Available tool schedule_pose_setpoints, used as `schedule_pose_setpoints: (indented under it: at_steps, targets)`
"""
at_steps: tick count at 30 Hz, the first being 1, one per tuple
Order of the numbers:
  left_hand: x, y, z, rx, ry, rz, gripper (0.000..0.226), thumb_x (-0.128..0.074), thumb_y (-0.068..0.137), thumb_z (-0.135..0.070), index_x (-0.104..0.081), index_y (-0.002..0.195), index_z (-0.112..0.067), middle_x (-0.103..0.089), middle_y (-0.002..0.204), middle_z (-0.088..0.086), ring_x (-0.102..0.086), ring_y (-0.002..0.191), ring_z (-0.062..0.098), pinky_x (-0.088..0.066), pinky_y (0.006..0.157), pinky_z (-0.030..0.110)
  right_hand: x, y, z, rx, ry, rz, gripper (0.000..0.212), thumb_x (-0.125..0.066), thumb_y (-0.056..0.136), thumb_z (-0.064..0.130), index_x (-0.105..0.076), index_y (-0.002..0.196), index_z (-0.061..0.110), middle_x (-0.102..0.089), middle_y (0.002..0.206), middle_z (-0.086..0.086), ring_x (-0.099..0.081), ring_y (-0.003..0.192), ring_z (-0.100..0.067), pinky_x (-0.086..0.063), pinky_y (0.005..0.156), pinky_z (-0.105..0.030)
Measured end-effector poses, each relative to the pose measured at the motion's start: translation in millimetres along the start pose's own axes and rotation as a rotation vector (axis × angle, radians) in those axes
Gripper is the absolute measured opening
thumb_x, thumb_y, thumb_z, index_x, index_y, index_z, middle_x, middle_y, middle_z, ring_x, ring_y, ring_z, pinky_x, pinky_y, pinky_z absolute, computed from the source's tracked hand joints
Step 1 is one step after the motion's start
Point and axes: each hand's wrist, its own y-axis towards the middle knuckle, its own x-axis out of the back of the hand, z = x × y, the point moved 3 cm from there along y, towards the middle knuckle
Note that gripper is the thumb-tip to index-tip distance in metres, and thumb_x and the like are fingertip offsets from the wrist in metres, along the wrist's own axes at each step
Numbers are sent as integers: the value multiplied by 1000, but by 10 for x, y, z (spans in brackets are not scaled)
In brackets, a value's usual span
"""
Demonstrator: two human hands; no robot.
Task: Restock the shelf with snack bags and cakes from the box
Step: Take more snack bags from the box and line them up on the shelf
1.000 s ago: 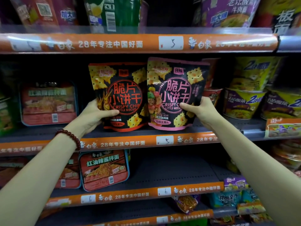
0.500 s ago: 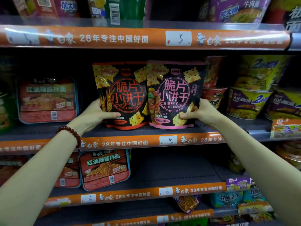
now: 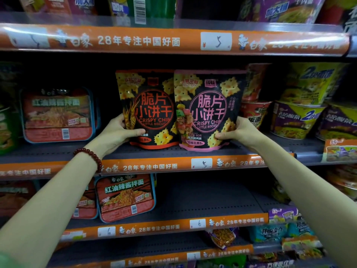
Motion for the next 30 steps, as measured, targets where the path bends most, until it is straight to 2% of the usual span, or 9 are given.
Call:
schedule_pose_setpoints:
  at_steps: [3,6,9,12,14,17,23,26,30]
  targets:
    - [12,-7,-2,5,25,-4,64,-72,76,2,-46,132,-15,-62,114,-1,-61,105,13,-52,86,33,7,-27,-18,-11,18,-27,47,-78,67,-6,-60,107,12,-71,104,-2,-70,93,-12,-57,75,-21]
    - [37,-28,-8,10,56,-25,61,-75,74,-2,-49,126,-18,-62,116,2,-59,111,21,-49,96,40,3,-84,12,-21,97,-83,47,-76,71,-5,-58,112,9,-71,102,-3,-69,91,-13,-58,71,-20]
    - [43,-78,-23,9,90,-56,63,-76,75,-6,-47,130,-20,-57,125,8,-57,115,25,-51,93,38,37,-116,34,-15,97,-147,45,-76,74,-2,-58,114,8,-70,102,-3,-68,92,-11,-57,69,-16]
    - [60,-118,-38,12,138,-73,65,-75,78,-11,-45,135,-19,-53,130,13,-57,115,26,-51,89,35,64,-159,55,-10,26,-175,48,-77,75,5,-58,119,6,-70,106,-7,-67,96,-13,-57,77,-19]
    - [69,-152,-57,3,174,-114,58,-74,80,-13,-46,131,-16,-55,127,14,-59,109,25,-51,88,34,88,-175,48,-28,-29,-190,49,-78,76,10,-57,120,6,-68,109,-8,-65,99,-15,-55,87,-27]
    - [90,-206,-83,6,248,-170,56,-72,82,-17,-45,132,-14,-54,121,10,-58,107,25,-51,92,37,127,-208,50,-53,-181,-237,68,-81,73,26,-51,131,6,-63,119,-11,-60,110,-23,-49,98,-39]
    - [169,-405,-135,-40,507,-294,48,-72,83,-27,-54,125,-14,-68,103,7,-62,100,25,-50,94,47,137,-356,147,-39,-344,-318,65,-78,77,29,-50,132,10,-66,116,-7,-60,110,-25,-47,100,-43]
    - [127,-550,-192,-96,592,-339,32,-70,85,-28,-62,113,-14,-70,91,4,-64,92,22,-52,87,40,124,-443,154,-27,-396,-311,64,-77,77,27,-50,132,12,-66,116,-8,-61,108,-25,-47,100,-43]
    - [-165,-724,-324,-224,684,-263,19,-70,84,-28,-68,99,-16,-69,87,-1,-63,81,9,-50,79,26,148,-605,165,13,-469,-308,60,-77,77,26,-51,131,15,-66,113,-7,-62,103,-24,-48,95,-38]
